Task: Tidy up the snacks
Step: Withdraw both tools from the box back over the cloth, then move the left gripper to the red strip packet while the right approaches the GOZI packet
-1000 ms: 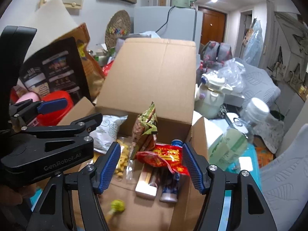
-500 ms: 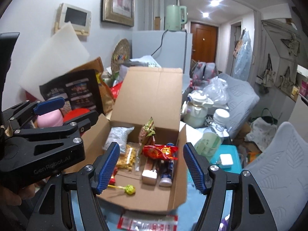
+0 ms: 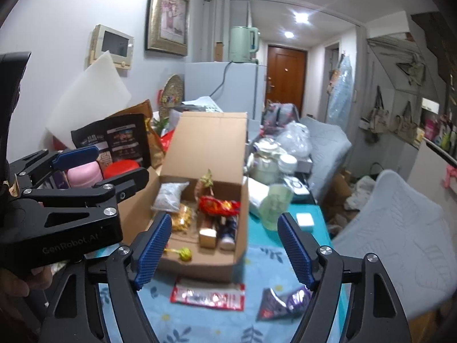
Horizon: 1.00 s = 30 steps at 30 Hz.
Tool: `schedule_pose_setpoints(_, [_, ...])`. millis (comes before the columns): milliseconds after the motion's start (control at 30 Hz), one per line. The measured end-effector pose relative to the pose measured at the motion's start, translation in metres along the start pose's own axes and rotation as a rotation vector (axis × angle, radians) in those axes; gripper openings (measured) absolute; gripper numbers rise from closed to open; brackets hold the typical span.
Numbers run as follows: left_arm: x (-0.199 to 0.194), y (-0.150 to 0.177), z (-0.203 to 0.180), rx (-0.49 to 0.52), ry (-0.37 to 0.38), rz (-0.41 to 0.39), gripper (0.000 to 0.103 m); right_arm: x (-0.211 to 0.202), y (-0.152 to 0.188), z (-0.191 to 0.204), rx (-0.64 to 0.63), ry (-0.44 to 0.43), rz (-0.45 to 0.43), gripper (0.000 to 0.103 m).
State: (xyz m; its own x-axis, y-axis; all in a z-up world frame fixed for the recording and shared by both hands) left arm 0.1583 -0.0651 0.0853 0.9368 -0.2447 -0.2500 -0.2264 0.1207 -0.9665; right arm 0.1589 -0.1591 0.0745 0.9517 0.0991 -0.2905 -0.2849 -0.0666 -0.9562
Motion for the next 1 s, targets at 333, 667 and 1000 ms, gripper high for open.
schedule_pose_setpoints(333, [-0.002, 0.039, -0.020, -0.006, 0.053, 0.064, 0.082, -0.015, 0.044, -0.012, 0.027, 0.045, 0.061, 0.078])
schedule_pose_setpoints(667, [0.026, 0.090, -0.022, -0.028, 0.047, 0.178, 0.082, -0.003, 0.093, -0.024, 0.084, 0.066, 0.139, 0.078])
schedule_pose_setpoints(1000, [0.057, 0.128, -0.037, -0.029, 0.075, 0.271, 0.082, 0.024, 0.134, -0.040, 0.159, 0.072, 0.213, 0.078])
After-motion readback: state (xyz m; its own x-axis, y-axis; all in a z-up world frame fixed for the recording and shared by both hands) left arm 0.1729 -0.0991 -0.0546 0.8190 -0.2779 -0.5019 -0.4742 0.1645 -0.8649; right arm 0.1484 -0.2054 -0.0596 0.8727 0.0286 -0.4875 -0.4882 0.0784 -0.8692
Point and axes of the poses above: each gripper's, at about its wrist camera, not at the fingertips, and x roughly the way its jaws point, z to its left, y to its underside, the point moved 3 cm from there along x, roughly the way its jaws point, and after that the axes turned 12 degrees about -z, right-handed, at the moved point
